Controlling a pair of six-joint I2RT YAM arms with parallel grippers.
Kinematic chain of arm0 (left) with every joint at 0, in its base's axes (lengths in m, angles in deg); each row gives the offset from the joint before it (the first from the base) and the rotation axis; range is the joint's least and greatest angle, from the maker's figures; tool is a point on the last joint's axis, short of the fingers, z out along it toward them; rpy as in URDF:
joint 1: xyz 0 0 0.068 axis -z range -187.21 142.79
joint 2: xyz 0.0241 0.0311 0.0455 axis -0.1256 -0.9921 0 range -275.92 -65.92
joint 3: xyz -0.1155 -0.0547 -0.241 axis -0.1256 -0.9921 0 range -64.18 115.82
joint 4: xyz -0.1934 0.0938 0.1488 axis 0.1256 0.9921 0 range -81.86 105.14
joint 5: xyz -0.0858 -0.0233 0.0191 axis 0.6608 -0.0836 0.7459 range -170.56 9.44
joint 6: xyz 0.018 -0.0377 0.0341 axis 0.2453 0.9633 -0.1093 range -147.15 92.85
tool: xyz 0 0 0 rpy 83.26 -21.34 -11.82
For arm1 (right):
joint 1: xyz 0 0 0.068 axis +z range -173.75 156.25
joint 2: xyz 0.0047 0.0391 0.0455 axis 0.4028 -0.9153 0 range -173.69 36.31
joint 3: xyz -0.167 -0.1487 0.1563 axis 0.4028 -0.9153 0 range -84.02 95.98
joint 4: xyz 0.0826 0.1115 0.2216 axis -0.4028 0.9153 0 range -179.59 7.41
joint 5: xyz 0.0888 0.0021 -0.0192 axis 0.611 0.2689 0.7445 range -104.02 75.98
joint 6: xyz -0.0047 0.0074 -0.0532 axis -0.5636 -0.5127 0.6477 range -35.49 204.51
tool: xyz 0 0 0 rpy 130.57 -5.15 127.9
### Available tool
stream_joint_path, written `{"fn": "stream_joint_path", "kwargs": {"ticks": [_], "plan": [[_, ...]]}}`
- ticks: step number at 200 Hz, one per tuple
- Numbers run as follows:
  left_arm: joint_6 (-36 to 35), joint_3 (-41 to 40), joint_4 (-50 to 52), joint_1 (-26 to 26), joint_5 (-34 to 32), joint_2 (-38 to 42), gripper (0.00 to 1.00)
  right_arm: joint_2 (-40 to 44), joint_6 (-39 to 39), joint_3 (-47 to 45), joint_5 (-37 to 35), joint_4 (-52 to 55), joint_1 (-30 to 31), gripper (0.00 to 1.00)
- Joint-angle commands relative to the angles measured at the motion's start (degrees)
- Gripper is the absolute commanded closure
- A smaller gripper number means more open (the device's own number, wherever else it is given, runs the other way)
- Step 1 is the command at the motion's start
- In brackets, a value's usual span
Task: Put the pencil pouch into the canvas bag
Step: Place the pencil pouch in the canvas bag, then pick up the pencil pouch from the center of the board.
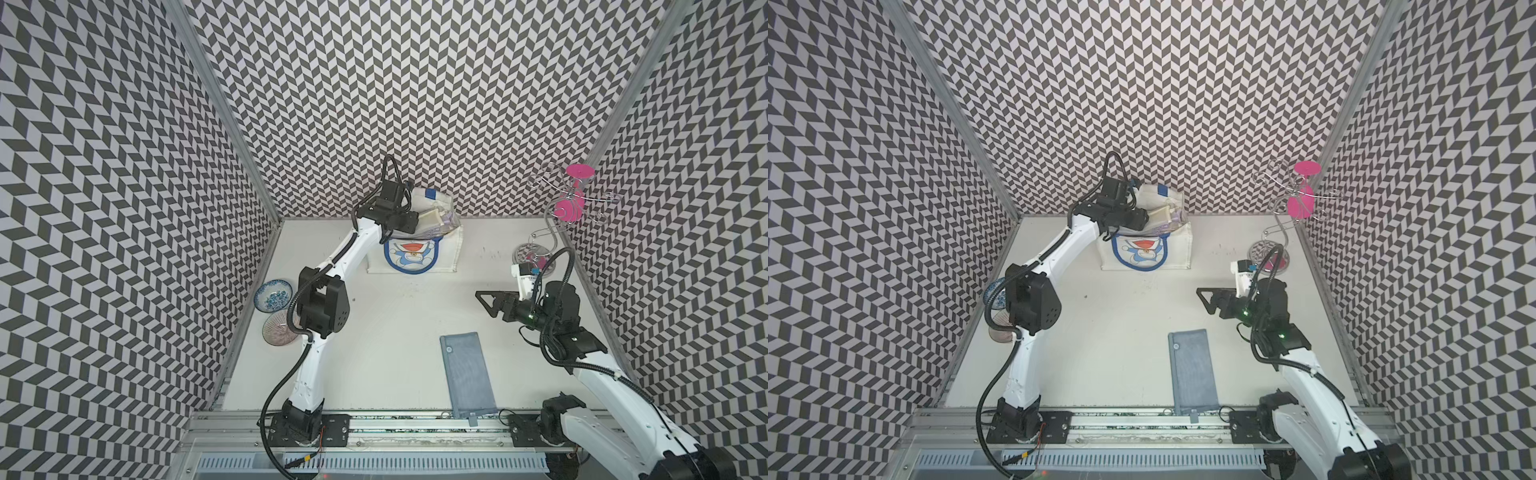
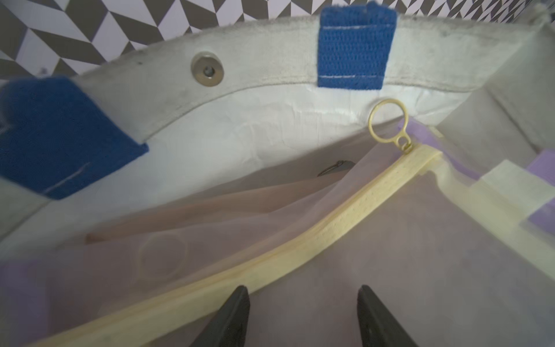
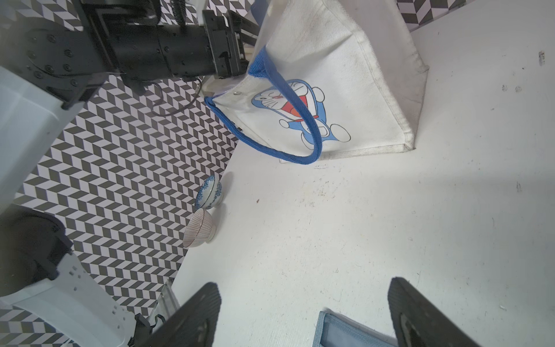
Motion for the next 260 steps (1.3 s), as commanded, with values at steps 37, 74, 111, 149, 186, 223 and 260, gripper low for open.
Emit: {"fn": "stream_joint_path", "kwargs": {"ticks": [37, 74, 111, 149, 186, 223, 260], "plan": [[0.22, 3.49, 2.98, 0.32, -2.85, -5.05, 0.42, -0.58, 0.86, -0.14, 0.17, -3.01, -0.46, 0.12], [0.18, 4.56, 3.56, 0.15, -3.58, -5.31, 0.42, -1.05, 0.71, -0.14, 0.47, -3.29, -0.62, 0.13], [-0.31, 6.73, 3.86, 1.11, -5.56, -0.35, 0.37, -0.56, 0.75, -0.64, 0.43, -2.75, -0.62, 0.12], [-1.43, 4.83, 4.34, 4.39, -8.3, 8.1, 0.27, -0.53, 1.5, -2.29, 0.55, -0.66, -0.62, 0.11], [-1.61, -8.34, 0.62, 8.87, -11.89, 21.64, 0.22, -0.01, 3.38, -3.31, 1.47, 5.18, -0.61, 0.11], [5.97, -36.35, -7.46, 15.27, -3.48, 40.99, 0.17, 1.6, 2.27, -7.46, 2.85, 7.3, -0.53, 0.11], [27.82, -72.77, -25.53, 18.98, 11.97, 59.75, 0.05, 2.01, -1.39, -12.61, 3.75, 5.27, -0.29, 0.11]]}}
